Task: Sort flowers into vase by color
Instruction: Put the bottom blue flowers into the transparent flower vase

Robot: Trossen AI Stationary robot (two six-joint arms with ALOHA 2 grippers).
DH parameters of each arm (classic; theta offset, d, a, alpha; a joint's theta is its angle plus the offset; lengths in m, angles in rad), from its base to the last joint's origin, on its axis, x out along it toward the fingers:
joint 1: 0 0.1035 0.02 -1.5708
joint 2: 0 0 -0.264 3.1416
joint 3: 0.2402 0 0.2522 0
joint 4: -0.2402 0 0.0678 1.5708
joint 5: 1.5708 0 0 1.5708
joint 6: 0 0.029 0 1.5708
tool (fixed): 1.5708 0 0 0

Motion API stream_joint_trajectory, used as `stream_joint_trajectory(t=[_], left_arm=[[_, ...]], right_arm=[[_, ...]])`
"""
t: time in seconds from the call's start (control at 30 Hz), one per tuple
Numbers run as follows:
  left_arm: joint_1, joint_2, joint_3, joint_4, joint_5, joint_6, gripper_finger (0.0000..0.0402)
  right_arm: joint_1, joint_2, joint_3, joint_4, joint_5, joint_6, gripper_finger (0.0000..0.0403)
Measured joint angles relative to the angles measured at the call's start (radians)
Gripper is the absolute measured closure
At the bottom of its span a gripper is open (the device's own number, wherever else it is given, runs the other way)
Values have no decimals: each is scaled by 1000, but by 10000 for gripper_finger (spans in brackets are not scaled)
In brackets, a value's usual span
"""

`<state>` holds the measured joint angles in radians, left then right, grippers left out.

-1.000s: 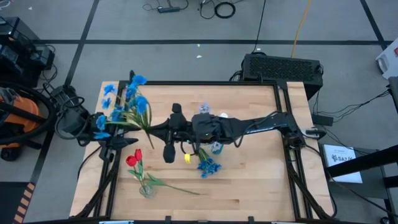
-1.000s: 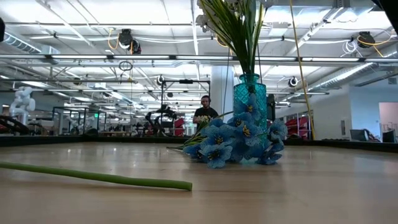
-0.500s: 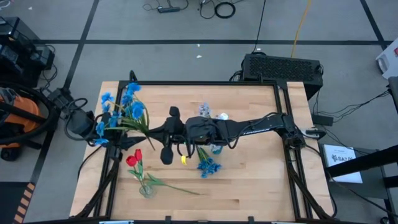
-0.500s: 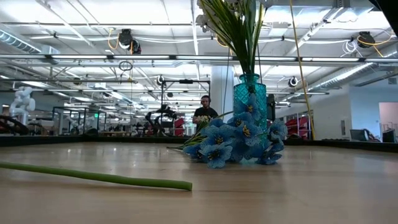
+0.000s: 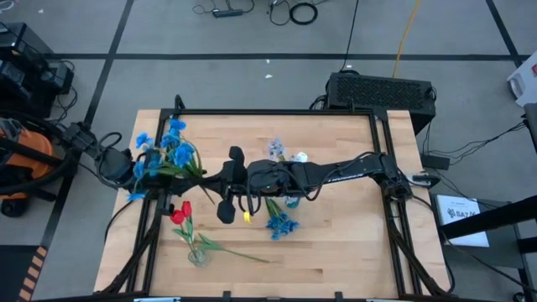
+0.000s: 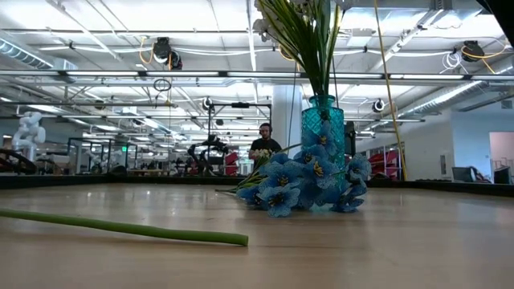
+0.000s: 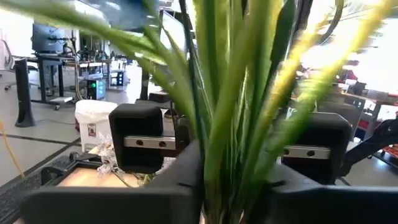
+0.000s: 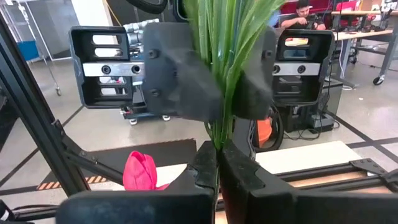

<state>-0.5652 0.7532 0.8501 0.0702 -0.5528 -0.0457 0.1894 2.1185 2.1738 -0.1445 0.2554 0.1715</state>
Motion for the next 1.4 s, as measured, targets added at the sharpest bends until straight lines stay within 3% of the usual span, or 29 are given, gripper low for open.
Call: stream_joint_trajectory(t=[0.1, 0.27, 0.63, 0.8, 0.97, 1.17, 1.4], left_arm=[[0, 0, 0, -4, 2, 0, 388], [0, -1, 0, -5, 3, 0, 393], [0, -123, 0, -14, 108, 0, 398], [-13, -164, 72, -201, 163, -53, 398], [-50, -136, 219, -419, 200, -78, 398], [-103, -104, 327, -534, 237, -80, 398], [-122, -95, 339, -524, 211, -83, 398]], right_arm=[[0, 0, 0, -4, 1, 0, 402], [0, 0, 0, -6, 5, 12, 385], [-16, -109, -1, -192, 8, 107, 281], [-5, -223, 0, -380, 20, 269, 270], [66, -304, 0, -535, 249, 327, 300], [177, -390, 0, -727, 496, 474, 390], [317, -410, 0, -1057, 641, 804, 397]])
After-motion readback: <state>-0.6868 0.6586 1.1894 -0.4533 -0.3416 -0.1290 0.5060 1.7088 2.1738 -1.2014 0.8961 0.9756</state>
